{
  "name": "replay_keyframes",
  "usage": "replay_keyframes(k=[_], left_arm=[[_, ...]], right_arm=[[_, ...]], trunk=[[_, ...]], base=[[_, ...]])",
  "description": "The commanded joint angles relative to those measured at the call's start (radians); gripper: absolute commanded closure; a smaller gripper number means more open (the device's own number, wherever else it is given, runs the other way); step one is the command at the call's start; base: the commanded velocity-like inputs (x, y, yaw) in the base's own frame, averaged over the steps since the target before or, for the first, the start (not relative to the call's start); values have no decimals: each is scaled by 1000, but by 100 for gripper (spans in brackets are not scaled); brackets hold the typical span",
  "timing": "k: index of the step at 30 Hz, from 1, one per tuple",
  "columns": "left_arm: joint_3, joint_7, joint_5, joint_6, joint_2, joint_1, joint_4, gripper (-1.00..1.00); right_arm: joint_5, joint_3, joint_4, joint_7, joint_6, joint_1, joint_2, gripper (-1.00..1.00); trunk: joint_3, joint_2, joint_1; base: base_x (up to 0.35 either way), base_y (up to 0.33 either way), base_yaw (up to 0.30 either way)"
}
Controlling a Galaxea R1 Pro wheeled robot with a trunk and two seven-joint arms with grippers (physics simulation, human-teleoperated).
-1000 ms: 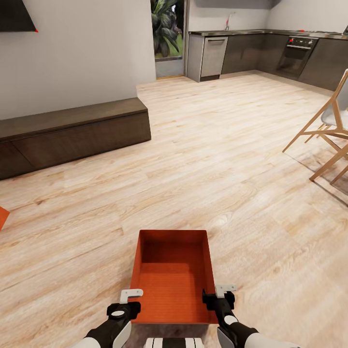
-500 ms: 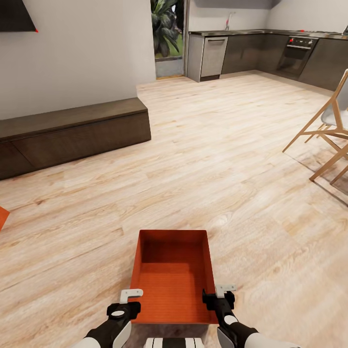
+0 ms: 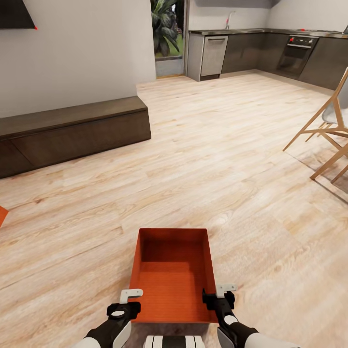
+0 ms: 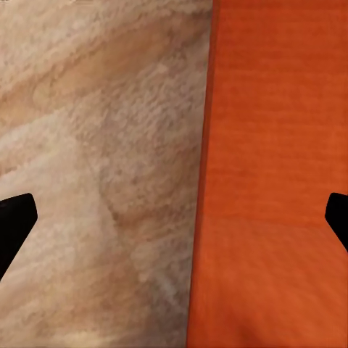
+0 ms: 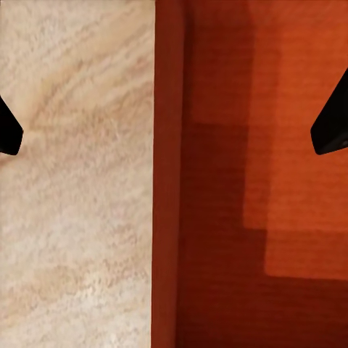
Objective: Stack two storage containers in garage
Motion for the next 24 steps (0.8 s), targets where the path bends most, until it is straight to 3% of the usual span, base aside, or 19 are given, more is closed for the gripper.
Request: replay_keyframes(k=[1,19,24], left_arm=[[-8,5,10,0,0,0,0,-100],[-8,5,10,0,0,0,0,-100],[-8,5,10,1,0,0,0,-100]], right_arm=[[-8,9,1,-3,-3,-1,1,-100],[-8,9,0,-3,-3,-1,0,-100],[-9,9,0,-3,-3,-1,1,-100]], trunk=[[-4,-7,4],[-10,-21,11],[-26,-56,31]], base=[[0,0,0],[0,0,0],[0,0,0]])
